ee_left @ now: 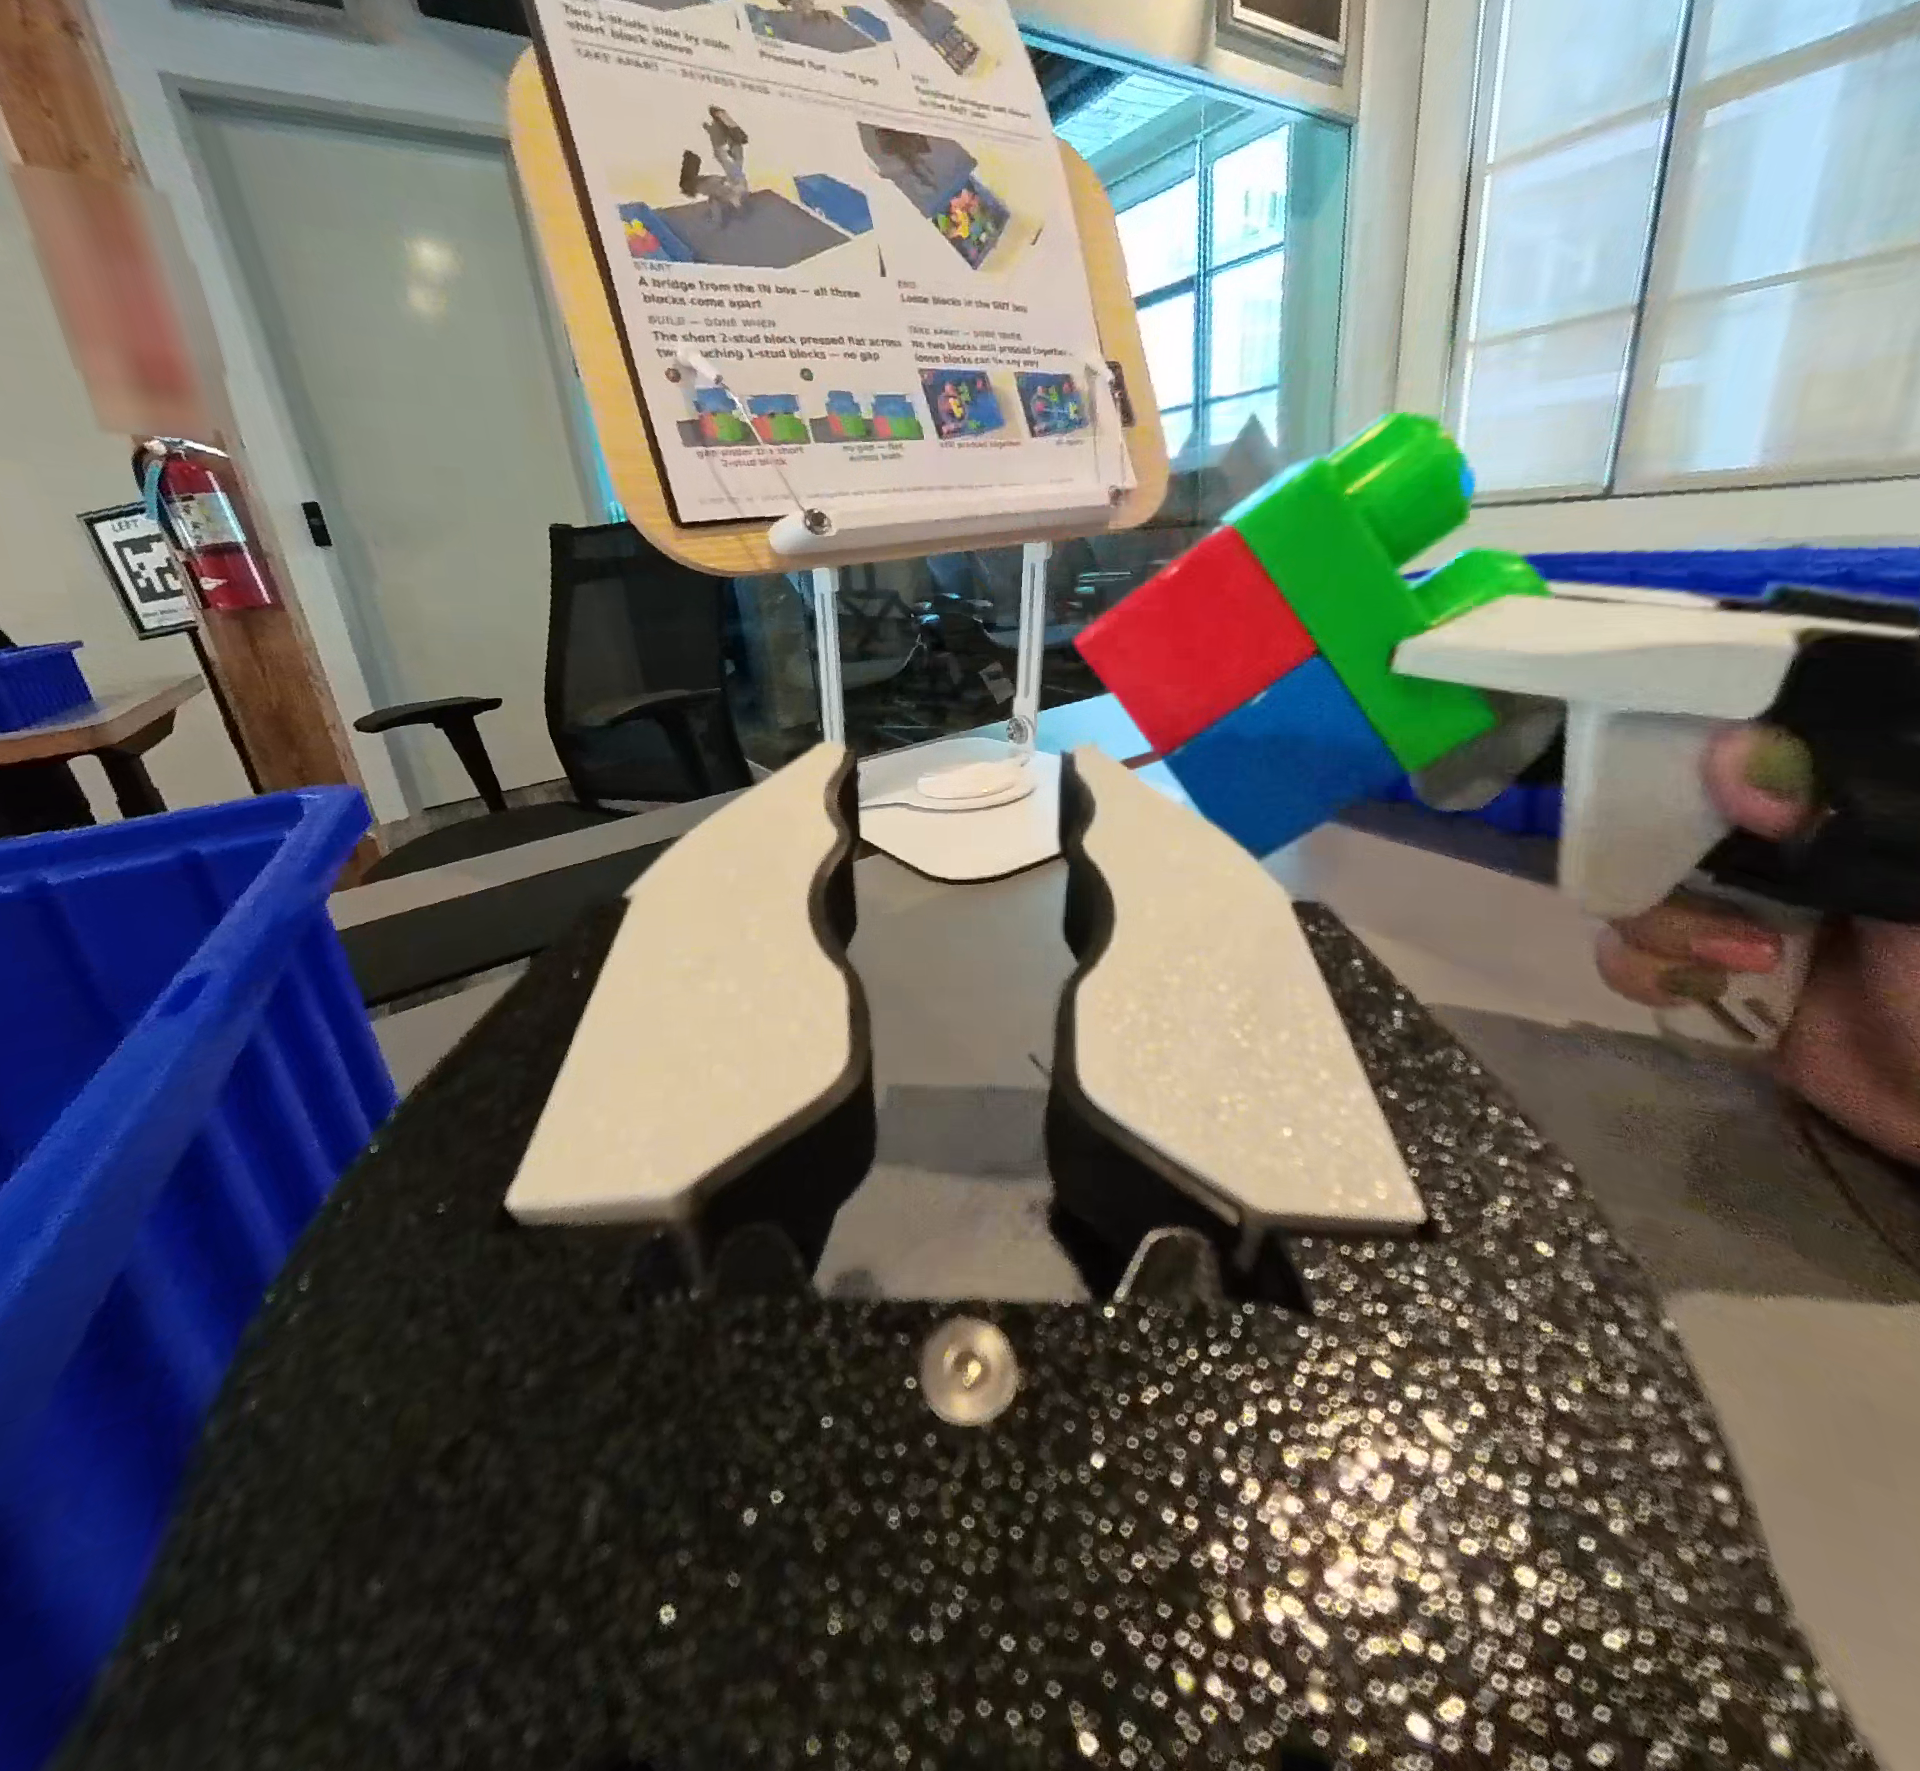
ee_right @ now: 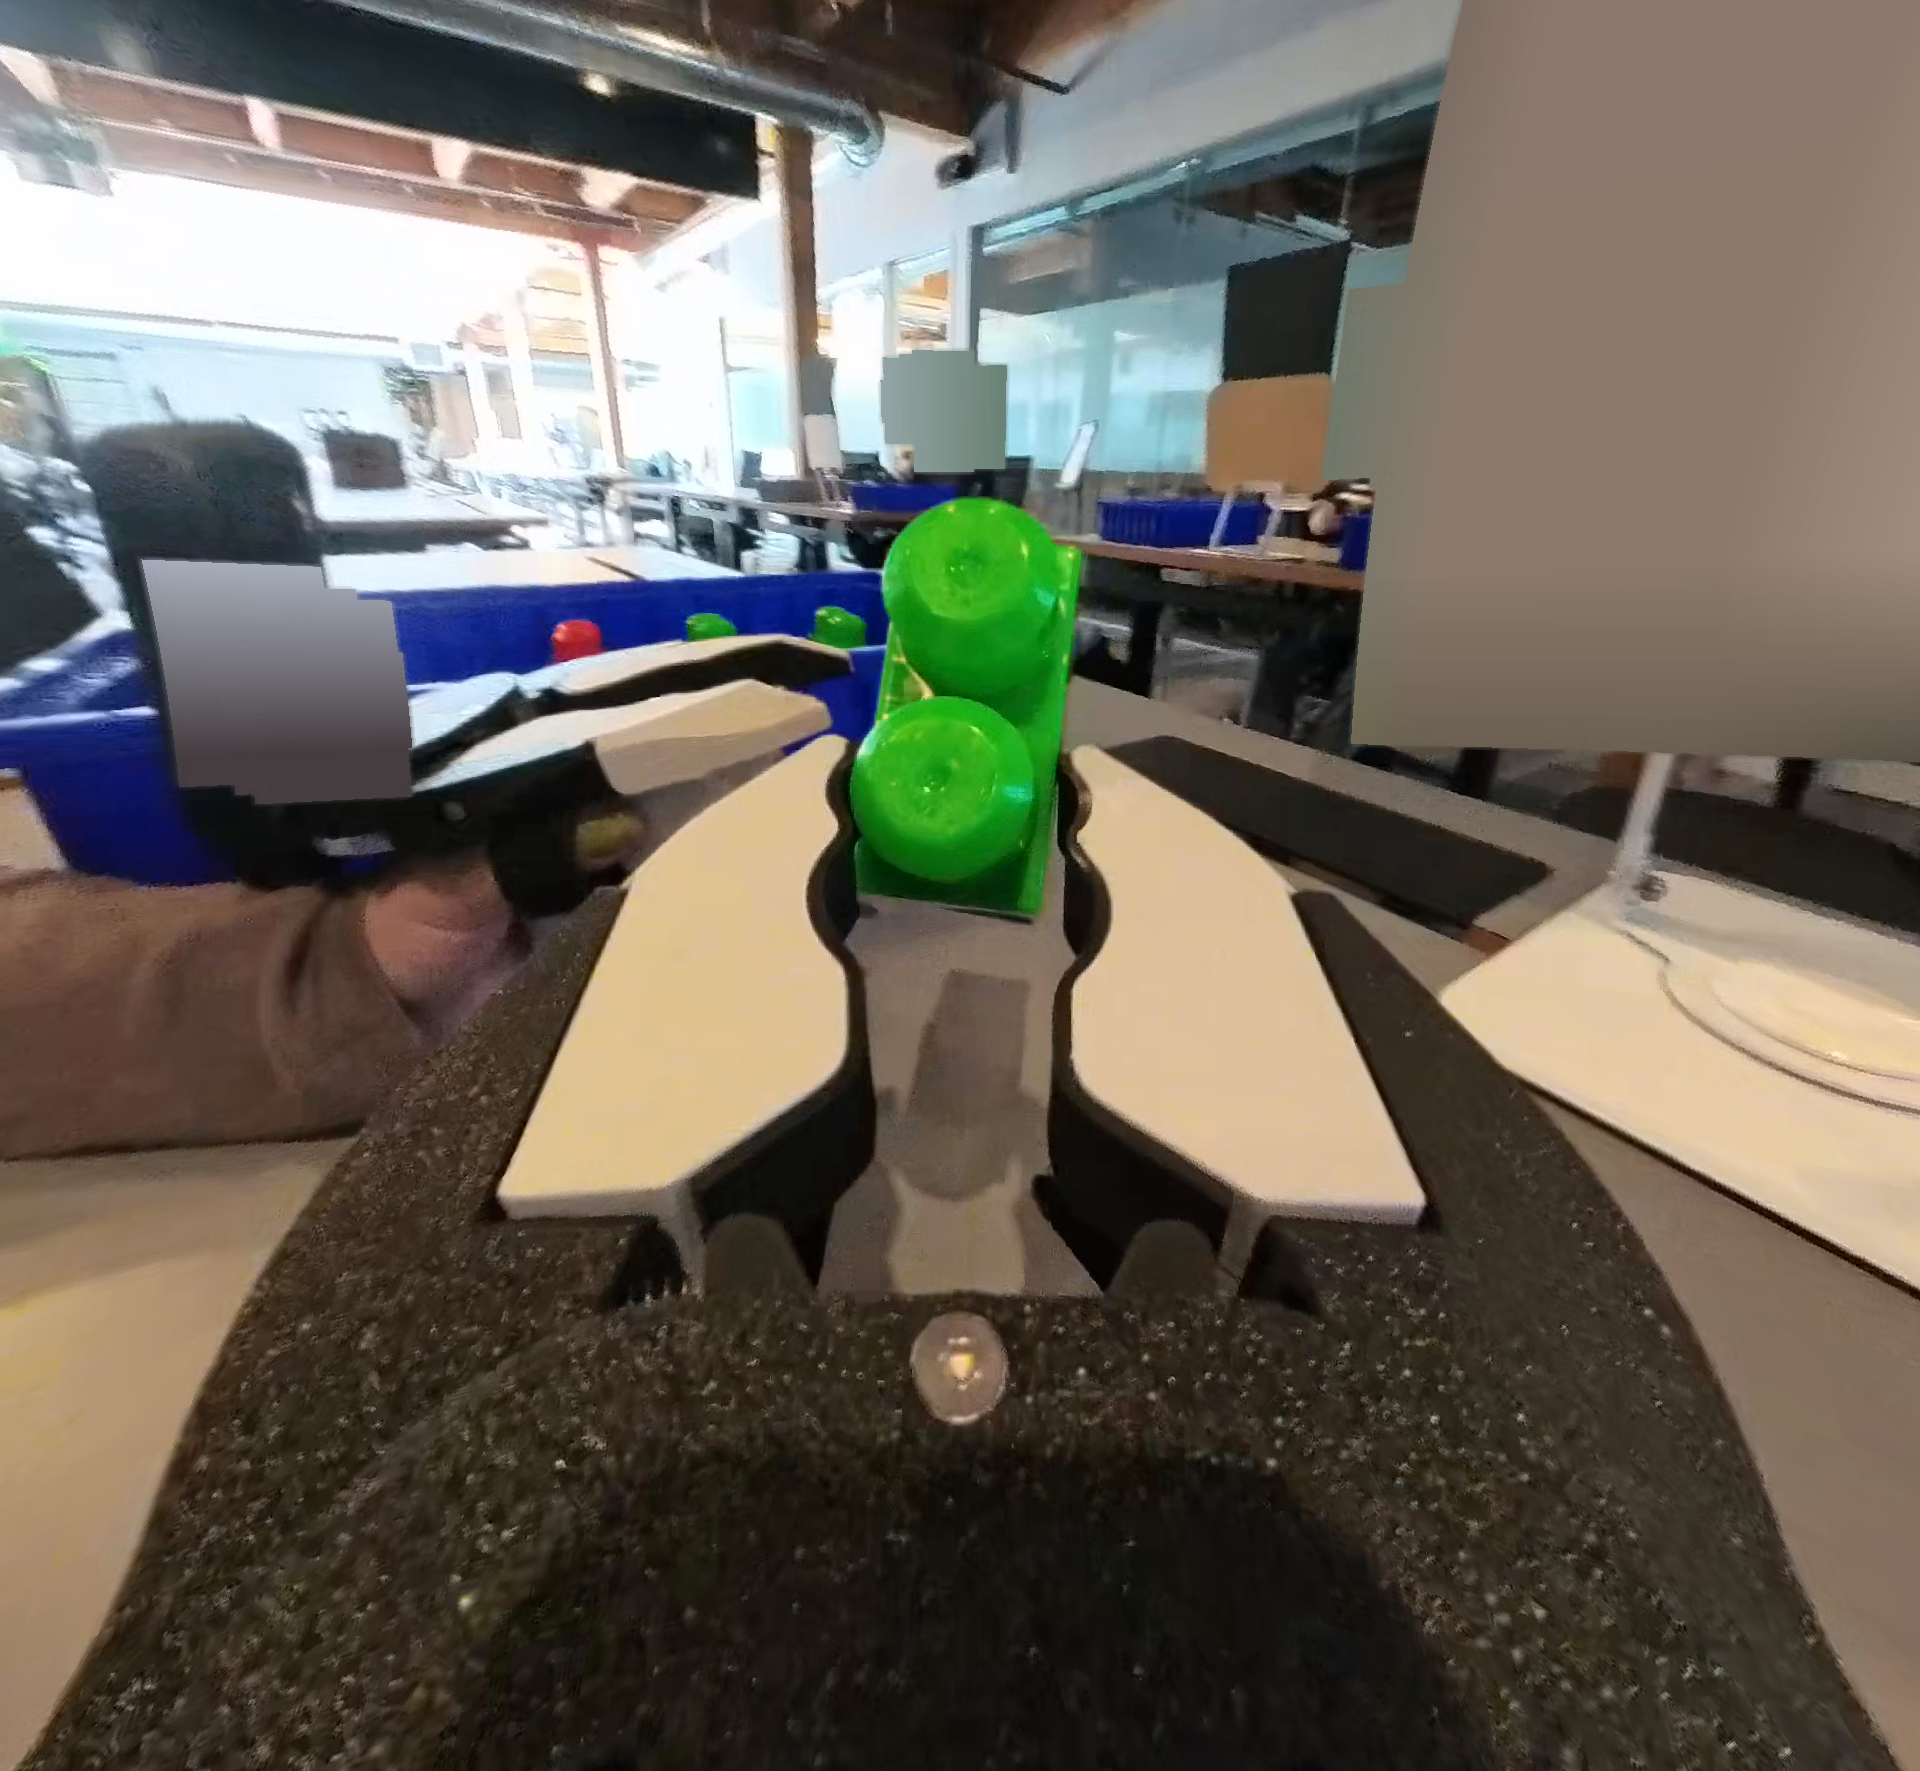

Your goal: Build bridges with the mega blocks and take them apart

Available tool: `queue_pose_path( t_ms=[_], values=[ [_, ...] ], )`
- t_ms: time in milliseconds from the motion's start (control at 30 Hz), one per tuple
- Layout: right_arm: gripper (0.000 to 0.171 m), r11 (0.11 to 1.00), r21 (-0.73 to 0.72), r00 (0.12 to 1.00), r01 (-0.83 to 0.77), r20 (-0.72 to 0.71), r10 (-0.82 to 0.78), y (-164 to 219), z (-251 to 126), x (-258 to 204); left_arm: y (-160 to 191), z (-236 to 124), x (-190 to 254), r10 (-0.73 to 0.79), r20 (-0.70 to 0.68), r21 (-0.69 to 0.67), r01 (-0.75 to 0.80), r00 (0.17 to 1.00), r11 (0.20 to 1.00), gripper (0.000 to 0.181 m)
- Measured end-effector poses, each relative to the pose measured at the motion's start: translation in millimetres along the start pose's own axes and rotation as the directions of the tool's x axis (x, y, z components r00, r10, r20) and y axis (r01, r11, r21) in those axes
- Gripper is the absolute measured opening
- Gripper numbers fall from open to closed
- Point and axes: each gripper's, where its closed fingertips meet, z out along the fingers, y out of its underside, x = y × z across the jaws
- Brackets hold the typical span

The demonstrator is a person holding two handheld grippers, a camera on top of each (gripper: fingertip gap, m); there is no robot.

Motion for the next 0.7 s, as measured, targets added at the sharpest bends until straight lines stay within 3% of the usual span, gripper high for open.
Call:
queue_pose_path(
  t_ms=[200,433,567,700],
  values=[
    [0.035,0.969,0.036,0.963,-0.245,0.122,0.239,3,2,8,-12,-4,4,-0.101,-0.098,0.081,0.109,0.990,0.991,0.046],
    [0.033,0.971,-0.004,0.942,-0.238,0.243,0.232,5,1,-5,-10,-4,35,-0.190,-0.303,0.010,0.203,0.934,0.979,0.075],
    [0.033,0.971,-0.013,0.908,-0.239,0.351,0.228,2,-2,-18,-12,-6,40,-0.221,-0.349,0.003,0.237,0.911,0.972,0.075],
    [0.033,0.970,-0.025,0.880,-0.244,0.415,0.232,2,-3,-29,-5,-9,63,-0.302,-0.496,-0.107,0.288,0.814,0.952,0.070]
  ],
)
